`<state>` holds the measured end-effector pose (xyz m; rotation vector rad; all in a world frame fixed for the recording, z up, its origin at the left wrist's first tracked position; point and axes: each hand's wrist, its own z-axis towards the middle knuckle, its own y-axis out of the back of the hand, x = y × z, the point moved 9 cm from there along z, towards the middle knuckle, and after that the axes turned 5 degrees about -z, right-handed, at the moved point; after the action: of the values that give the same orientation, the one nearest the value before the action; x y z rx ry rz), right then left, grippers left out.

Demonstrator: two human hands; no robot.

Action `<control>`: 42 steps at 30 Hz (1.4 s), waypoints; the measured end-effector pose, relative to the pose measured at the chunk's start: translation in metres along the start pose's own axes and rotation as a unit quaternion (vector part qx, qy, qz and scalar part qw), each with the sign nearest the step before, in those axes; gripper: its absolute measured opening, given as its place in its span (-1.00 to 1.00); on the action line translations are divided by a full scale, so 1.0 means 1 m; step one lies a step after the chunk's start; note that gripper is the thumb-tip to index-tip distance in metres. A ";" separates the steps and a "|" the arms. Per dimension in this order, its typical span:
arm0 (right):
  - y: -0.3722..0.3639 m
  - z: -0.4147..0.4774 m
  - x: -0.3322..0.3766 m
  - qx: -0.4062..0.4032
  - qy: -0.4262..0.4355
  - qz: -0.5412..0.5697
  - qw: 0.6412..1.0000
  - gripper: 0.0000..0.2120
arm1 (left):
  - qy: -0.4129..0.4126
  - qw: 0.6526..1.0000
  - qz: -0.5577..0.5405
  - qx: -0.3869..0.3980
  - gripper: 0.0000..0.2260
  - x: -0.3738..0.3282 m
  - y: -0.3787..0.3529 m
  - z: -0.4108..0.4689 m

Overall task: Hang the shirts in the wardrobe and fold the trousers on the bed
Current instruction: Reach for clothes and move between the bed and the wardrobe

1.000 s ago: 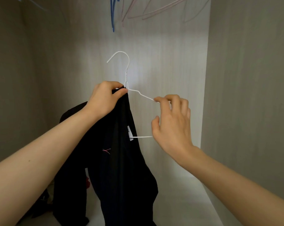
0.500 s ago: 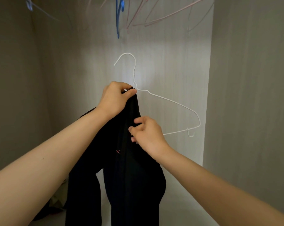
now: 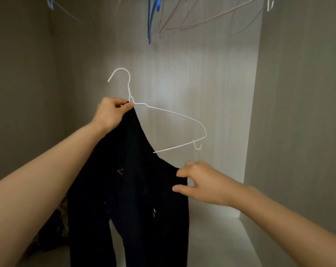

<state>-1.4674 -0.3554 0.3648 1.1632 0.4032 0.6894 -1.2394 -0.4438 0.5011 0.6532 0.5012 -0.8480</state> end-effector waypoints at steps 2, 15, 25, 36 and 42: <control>0.011 -0.001 -0.022 -0.035 -0.022 -0.008 0.999 -0.68 | -0.009 1.000 -0.020 0.010 -0.82 0.004 0.004 0.000; 0.050 -0.004 -0.102 -0.075 -0.106 0.004 0.992 -0.82 | -0.091 0.993 0.024 0.070 -0.81 -0.013 -0.005 -0.021; 0.093 0.024 -0.050 -0.268 -0.093 0.178 0.942 -0.90 | -0.171 0.981 -0.001 0.092 -0.83 -0.079 -0.049 -0.046; 0.127 0.008 -0.120 -0.249 -0.160 0.272 0.916 -0.82 | -0.178 0.976 0.122 0.017 -0.78 -0.037 0.002 -0.037; 0.170 0.015 -0.109 -0.149 -0.193 -0.177 0.953 -0.92 | -0.189 0.964 0.178 0.048 -0.81 -0.031 0.004 -0.038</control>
<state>-1.5861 -0.4011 0.5218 0.8791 0.1600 0.1900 -1.2598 -0.3994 0.4959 0.6279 -0.0075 -0.6356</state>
